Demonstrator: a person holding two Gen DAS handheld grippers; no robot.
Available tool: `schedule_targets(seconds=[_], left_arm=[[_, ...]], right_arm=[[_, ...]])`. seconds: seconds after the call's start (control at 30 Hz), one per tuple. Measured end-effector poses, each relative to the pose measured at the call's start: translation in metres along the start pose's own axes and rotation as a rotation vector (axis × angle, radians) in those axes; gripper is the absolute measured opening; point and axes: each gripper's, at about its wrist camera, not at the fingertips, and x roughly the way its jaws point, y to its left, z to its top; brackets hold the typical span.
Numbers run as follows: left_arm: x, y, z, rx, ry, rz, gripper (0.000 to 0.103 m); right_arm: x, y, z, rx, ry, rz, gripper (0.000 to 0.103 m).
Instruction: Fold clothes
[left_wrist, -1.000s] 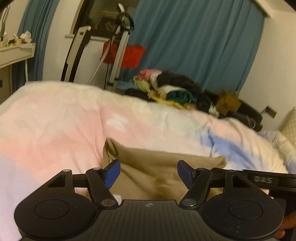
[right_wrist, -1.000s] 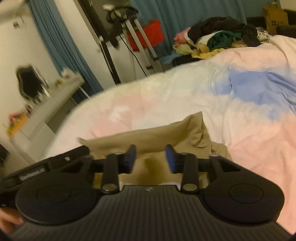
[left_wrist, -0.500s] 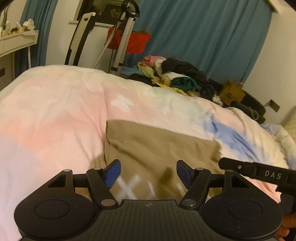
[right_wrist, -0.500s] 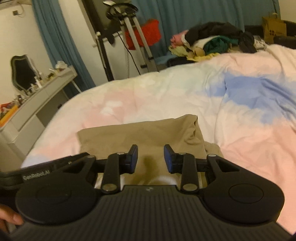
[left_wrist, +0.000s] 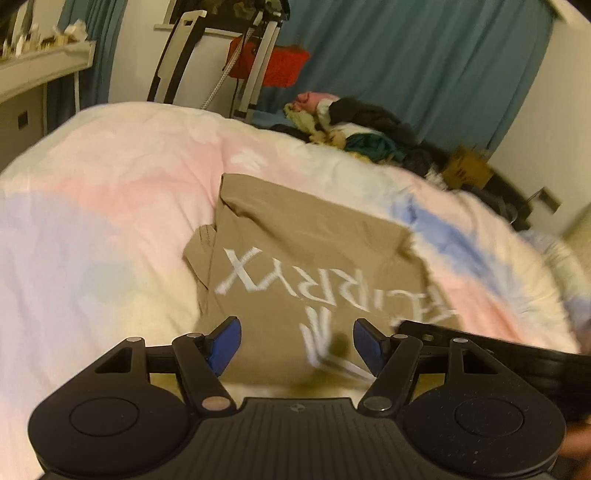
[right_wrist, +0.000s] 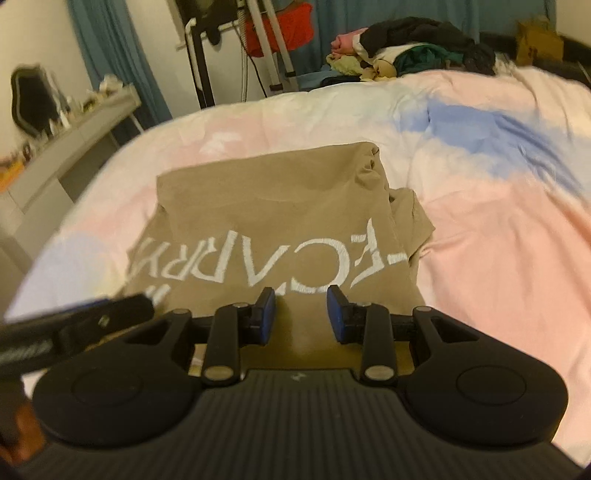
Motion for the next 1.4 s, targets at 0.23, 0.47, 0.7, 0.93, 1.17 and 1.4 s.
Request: schedule_targets(seconds=[0.23, 0.47, 0.7, 0.93, 1.17, 1.4], left_arm=[[0.005, 0.028, -0.019, -0.259, 0.102, -0.172, 0.074], [0.047, 0.077, -0.029, -0.660, 0.084, -0.201, 0.062], [0.042, 0.080, -0.033, -0.700, 0.005, -0.235, 0.027], [0.030, 0.075, -0.030, -0.704, -0.066, -0.265, 0.022], [0.021, 0.076, -0.032, -0.730, -0.061, -0.293, 0.021], [-0.002, 0.061, -0.023, -0.745, -0.015, -0.353, 0.021]], right_arm=[[-0.020, -0.009, -0.010, 0.187, -0.030, 0.078, 0.036], [-0.026, -0.025, -0.023, 0.460, 0.004, 0.304, 0.095], [0.020, -0.032, -0.046, 0.748, 0.178, 0.523, 0.095], [0.029, -0.061, -0.055, 0.959, 0.023, 0.427, 0.086], [0.027, -0.083, -0.065, 1.112, -0.045, 0.354, 0.042], [-0.018, -0.086, -0.052, 1.086, -0.113, 0.340, 0.024]])
